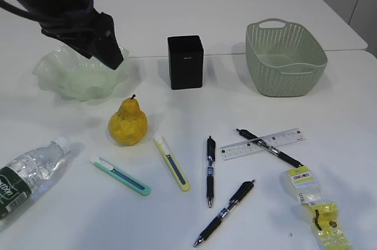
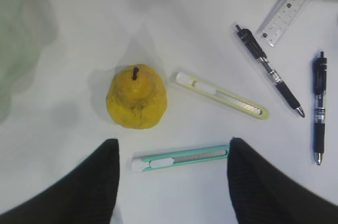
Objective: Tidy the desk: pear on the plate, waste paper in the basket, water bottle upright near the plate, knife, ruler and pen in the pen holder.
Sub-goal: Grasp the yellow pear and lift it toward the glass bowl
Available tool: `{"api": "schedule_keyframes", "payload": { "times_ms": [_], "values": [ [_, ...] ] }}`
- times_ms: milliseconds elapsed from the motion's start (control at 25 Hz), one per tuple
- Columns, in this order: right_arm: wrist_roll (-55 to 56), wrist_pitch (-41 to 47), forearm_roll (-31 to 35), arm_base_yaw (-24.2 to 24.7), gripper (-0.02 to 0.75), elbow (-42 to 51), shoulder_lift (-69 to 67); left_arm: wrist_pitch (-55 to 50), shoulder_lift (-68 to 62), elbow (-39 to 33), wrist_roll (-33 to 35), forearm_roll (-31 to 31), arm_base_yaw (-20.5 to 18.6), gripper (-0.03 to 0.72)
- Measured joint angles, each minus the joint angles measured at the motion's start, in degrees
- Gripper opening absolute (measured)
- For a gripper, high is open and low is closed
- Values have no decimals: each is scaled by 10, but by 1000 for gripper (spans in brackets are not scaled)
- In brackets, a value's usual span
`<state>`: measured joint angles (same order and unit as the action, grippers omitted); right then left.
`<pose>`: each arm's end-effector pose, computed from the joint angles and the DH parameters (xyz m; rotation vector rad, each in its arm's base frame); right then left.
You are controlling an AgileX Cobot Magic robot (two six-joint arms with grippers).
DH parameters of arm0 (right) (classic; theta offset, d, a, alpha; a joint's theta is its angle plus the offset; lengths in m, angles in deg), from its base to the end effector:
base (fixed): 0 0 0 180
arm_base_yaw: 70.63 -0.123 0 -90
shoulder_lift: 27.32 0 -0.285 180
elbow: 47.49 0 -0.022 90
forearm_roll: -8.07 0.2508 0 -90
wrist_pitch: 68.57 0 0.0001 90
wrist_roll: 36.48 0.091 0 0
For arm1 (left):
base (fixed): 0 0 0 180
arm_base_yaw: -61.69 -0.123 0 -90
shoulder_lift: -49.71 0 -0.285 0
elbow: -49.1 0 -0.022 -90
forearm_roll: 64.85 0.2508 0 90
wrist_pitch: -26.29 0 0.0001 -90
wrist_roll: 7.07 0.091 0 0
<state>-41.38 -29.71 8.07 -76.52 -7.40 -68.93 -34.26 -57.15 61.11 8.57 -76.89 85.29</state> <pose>0.1096 0.0113 0.3239 -0.1978 2.0949 0.0104 0.3346 -0.1642 0.3154 0.8286 2.5814 -0.3198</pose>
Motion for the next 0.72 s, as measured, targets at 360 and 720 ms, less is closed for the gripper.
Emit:
{"api": "schedule_keyframes", "payload": {
  "times_ms": [360, 720],
  "values": [
    [0, 2, 0, 0, 540, 0, 0, -6, -59, 35, -46, 17, 0, 454],
    [0, 2, -7, 0, 540, 0, 0, -19, -120, 72, -96, 58, 18, 475]
  ]
}}
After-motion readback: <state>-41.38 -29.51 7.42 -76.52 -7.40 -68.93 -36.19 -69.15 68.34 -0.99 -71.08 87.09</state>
